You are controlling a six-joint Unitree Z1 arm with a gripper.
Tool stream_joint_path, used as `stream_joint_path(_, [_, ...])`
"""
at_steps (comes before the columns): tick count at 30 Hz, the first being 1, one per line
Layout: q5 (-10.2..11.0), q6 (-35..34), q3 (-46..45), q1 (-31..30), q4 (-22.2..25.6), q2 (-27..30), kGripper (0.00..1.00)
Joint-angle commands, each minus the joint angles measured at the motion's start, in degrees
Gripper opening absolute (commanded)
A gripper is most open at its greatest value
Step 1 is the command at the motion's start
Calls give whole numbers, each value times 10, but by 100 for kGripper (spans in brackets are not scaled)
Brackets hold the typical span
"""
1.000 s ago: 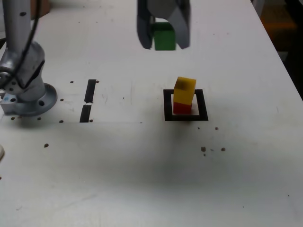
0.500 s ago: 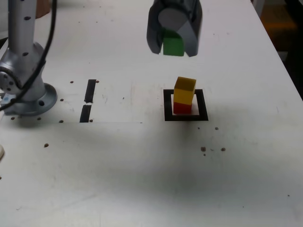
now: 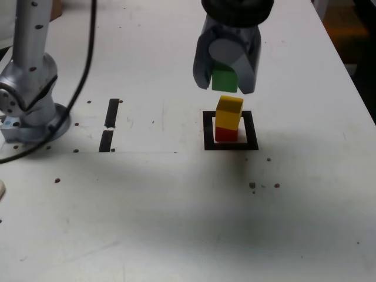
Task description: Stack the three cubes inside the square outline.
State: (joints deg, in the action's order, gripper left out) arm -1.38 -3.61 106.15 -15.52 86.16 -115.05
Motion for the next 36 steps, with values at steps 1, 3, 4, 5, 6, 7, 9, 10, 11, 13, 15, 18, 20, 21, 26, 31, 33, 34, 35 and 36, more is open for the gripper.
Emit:
stream_joint_path(1, [-3, -1, -1, 0, -1, -2, 11])
stream_joint_path(3, [-5, -1, -2, 0, -2, -5, 11])
stream_joint_path(4, [-6, -1, -2, 0, -4, -8, 11])
stream_joint_path(5, [-6, -1, -2, 0, -5, -10, 11])
stream_joint_path(6, [-6, -1, -2, 0, -7, -12, 11])
stream_joint_path(7, [-6, -1, -2, 0, -8, -13, 11])
stream_joint_path(9, [-6, -1, -4, 1, -12, -15, 11])
stream_joint_path(10, [-7, -1, -5, 1, -14, -16, 11])
stream_joint_path(11, [-7, -1, -6, 1, -16, -17, 11])
stream_joint_path(13, [-8, -1, -9, 1, -21, -20, 12])
stream_joint_path(15, [-10, -1, -12, 1, -28, -23, 13])
stream_joint_path(18, [-12, -2, -18, 1, -36, -27, 15])
stream_joint_path(20, [-11, -3, -19, 2, -39, -28, 15])
stream_joint_path(21, [-10, -4, -20, 2, -39, -28, 15])
stream_joint_path(26, [-3, -9, -21, 3, -38, -28, 16])
stream_joint_path(31, [-2, -11, -24, 4, -38, -29, 19])
stream_joint_path(33, [-1, -11, -25, 5, -38, -30, 21])
stream_joint_path(34, [-1, -11, -25, 5, -38, -31, 22])
stream_joint_path(35, [-1, -11, -25, 5, -38, -32, 23])
stream_joint_path(36, [-1, -11, -24, 5, -38, -33, 24])
